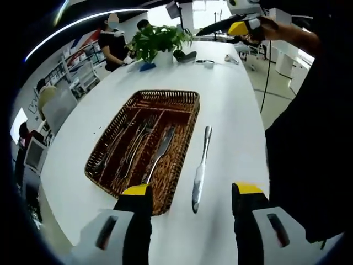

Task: Arrange the knives, forks, and spoons in their matching storage slots by inserting each utensil handle-first until every utensil is classified and aligned in the correct compartment

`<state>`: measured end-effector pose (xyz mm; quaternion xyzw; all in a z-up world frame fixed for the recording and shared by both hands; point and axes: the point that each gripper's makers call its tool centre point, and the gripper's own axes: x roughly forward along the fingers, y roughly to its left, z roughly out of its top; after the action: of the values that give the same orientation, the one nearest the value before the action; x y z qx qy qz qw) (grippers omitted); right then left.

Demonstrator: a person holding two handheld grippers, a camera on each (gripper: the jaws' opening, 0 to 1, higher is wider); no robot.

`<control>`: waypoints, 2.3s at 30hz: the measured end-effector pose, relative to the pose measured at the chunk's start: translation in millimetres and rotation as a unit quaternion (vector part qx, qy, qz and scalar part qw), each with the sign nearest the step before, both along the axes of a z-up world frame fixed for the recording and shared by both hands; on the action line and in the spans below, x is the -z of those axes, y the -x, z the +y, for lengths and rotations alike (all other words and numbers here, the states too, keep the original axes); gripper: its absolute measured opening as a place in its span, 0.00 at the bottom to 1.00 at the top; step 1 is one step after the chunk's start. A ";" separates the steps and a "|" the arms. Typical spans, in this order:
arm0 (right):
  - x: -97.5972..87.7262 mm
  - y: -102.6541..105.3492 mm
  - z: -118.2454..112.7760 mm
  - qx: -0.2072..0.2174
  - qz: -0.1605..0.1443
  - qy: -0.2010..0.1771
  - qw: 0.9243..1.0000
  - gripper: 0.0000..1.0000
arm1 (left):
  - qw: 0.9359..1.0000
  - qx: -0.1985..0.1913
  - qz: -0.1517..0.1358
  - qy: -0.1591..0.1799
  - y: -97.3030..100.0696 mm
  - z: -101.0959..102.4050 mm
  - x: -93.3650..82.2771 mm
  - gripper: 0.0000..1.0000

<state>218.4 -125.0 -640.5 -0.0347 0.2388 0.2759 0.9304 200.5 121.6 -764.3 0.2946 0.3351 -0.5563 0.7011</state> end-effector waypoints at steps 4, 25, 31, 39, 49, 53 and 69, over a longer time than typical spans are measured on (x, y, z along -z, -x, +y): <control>5.4 1.9 -0.7 0.002 0.005 -0.001 1.000 1.00 | 1.000 0.021 0.018 -0.015 3.5 -7.5 24.3 0.48; 9.5 9.0 -4.9 0.010 0.013 0.001 1.000 1.00 | 0.994 0.083 0.015 -0.068 2.8 -6.0 94.0 0.23; 8.3 9.9 -5.6 0.011 0.012 0.001 1.000 1.00 | 0.994 0.091 0.005 -0.066 1.0 -8.7 94.2 0.18; 10.6 10.3 0.4 0.003 0.018 0.006 1.000 1.00 | 0.991 0.102 0.012 -0.086 3.0 -5.7 104.7 0.18; 10.3 8.9 3.7 -0.001 0.021 0.013 1.000 1.00 | 0.986 0.117 0.019 -0.117 5.9 -5.8 111.9 0.14; 11.6 8.7 4.4 -0.003 0.023 0.015 1.000 1.00 | 0.987 0.111 0.027 -0.111 2.2 -5.9 111.4 0.11; 42.6 5.9 -3.3 0.004 0.068 0.058 0.996 1.00 | 0.987 0.097 0.041 -0.124 0.0 -7.4 111.6 0.08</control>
<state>212.4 -128.3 -683.1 -0.0689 0.3168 0.2600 0.9095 200.6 114.2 -875.9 0.3875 0.3997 -0.5871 0.5877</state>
